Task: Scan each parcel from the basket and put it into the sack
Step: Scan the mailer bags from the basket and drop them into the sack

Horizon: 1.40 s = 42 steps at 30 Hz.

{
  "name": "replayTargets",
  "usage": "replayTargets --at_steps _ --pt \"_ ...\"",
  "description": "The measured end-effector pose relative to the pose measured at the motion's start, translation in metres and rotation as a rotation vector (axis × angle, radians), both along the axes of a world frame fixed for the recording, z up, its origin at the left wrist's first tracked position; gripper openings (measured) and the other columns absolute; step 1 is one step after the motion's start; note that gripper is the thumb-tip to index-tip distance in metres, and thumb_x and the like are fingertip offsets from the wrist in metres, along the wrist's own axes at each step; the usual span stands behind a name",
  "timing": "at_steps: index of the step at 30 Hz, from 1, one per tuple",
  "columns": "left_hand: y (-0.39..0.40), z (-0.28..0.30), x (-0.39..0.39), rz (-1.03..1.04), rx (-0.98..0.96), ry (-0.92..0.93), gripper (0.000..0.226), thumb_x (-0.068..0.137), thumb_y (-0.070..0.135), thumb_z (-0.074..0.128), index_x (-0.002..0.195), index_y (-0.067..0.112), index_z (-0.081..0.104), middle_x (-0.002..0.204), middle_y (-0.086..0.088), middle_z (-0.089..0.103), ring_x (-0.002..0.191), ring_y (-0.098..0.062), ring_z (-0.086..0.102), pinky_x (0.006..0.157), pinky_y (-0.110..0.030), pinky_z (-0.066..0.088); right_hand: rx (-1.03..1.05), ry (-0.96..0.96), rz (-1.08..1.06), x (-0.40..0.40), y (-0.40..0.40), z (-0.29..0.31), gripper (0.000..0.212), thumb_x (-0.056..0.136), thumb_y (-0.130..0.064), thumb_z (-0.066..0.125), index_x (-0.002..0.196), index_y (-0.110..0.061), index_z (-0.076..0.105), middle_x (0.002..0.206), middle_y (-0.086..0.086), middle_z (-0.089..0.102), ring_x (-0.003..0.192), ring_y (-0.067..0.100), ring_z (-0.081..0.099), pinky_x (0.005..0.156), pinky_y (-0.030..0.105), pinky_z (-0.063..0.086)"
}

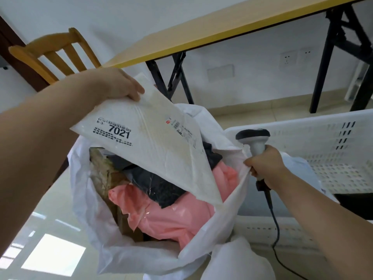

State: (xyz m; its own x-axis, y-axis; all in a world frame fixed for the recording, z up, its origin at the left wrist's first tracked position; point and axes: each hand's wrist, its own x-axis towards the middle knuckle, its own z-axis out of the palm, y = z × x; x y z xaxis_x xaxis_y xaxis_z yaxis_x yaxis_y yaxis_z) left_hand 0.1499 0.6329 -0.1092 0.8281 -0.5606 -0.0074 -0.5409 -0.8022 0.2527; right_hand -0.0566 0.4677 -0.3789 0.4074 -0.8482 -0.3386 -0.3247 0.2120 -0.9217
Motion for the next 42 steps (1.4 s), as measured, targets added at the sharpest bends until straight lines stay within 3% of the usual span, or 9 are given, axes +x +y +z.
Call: replayTargets --at_steps 7,12,14,17,20,24,28,34,42 --pt "-0.023 -0.035 -0.031 -0.073 0.005 -0.016 0.039 0.094 0.003 0.052 0.129 0.017 0.063 0.131 -0.008 0.056 0.118 -0.029 0.052 0.085 -0.028 0.036 0.049 -0.094 0.064 -0.002 0.005 0.007 0.027 0.078 0.008 0.068 0.101 0.001 0.055 0.073 0.015 0.053 0.053 0.024 0.05 0.056 0.034 0.046" --pt "-0.039 -0.089 -0.038 -0.028 -0.033 0.066 0.024 0.09 -0.001 0.048 0.077 0.019 0.05 0.071 0.002 0.04 0.072 -0.021 0.046 0.061 -0.028 0.041 0.094 -0.201 0.056 0.003 0.016 0.01 0.026 0.078 0.009 0.067 0.099 -0.001 0.055 0.079 0.015 0.053 0.056 0.024 0.049 0.054 0.031 0.045" --pt "-0.043 -0.109 -0.042 -0.018 0.034 0.078 0.021 0.093 0.0 0.046 0.08 0.01 0.059 0.084 -0.008 0.056 0.093 -0.029 0.055 0.082 -0.034 0.047 0.113 -0.24 0.049 0.005 0.019 0.008 0.024 0.078 0.01 0.067 0.095 -0.002 0.055 0.079 0.014 0.052 0.056 0.023 0.048 0.054 0.031 0.044" --pt "-0.041 -0.131 -0.033 0.013 0.112 0.057 0.034 0.096 0.003 0.045 0.125 -0.006 0.059 0.131 -0.022 0.056 0.123 -0.038 0.05 0.104 -0.04 0.041 0.129 -0.281 0.028 0.003 0.017 0.005 0.022 0.078 0.011 0.066 0.092 -0.002 0.055 0.079 0.014 0.051 0.057 0.023 0.048 0.053 0.03 0.043" --pt "-0.029 -0.134 -0.021 -0.009 0.22 0.035 0.045 0.097 0.009 0.05 0.142 0.01 0.049 0.145 -0.013 0.043 0.134 -0.031 0.04 0.109 -0.035 0.033 0.128 -0.316 0.021 0.003 0.016 0.006 0.023 0.079 0.011 0.065 0.093 -0.004 0.055 0.08 0.014 0.053 0.057 0.021 0.049 0.049 0.027 0.043" --pt "-0.044 -0.122 -0.02 -0.076 0.551 -0.367 0.084 0.077 0.044 0.079 0.146 0.024 0.035 0.157 -0.018 0.014 0.146 -0.042 0.008 0.112 -0.054 0.028 0.099 -0.285 0.01 0.006 0.01 0.007 0.028 0.077 0.003 0.072 0.097 -0.005 0.054 0.079 0.012 0.056 0.054 0.02 0.05 0.047 0.027 0.044" --pt "-0.089 -0.135 -0.029 -0.309 0.672 -0.378 0.108 0.068 0.055 0.082 0.153 0.022 0.024 0.162 -0.016 -0.001 0.147 -0.043 -0.016 0.115 -0.064 0.007 0.04 -0.226 -0.009 0.008 -0.008 0.002 0.049 0.069 -0.024 0.088 0.102 -0.006 0.057 0.082 0.009 0.062 0.056 0.018 0.055 0.05 0.029 0.047" --pt "-0.149 -0.181 -0.007 -0.496 0.661 -0.285 0.094 0.079 0.06 0.069 0.152 0.021 0.026 0.156 -0.011 0.027 0.148 -0.034 0.008 0.115 -0.063 0.005 -0.13 -0.018 0.111 0.047 -0.053 -0.004 0.072 0.055 -0.039 0.094 0.106 -0.005 0.056 0.089 0.008 0.062 0.074 0.022 0.061 0.053 0.029 0.045" --pt "-0.176 -0.218 0.051 -0.453 0.796 -0.312 0.099 0.073 0.087 0.045 0.15 0.026 0.031 0.155 -0.011 0.033 0.145 -0.034 0.023 0.116 -0.062 0.002 -0.185 0.267 0.468 0.096 -0.081 -0.006 0.066 0.06 -0.031 0.092 0.101 -0.005 0.048 0.086 0.004 0.052 0.065 0.013 0.053 0.046 0.023 0.04"
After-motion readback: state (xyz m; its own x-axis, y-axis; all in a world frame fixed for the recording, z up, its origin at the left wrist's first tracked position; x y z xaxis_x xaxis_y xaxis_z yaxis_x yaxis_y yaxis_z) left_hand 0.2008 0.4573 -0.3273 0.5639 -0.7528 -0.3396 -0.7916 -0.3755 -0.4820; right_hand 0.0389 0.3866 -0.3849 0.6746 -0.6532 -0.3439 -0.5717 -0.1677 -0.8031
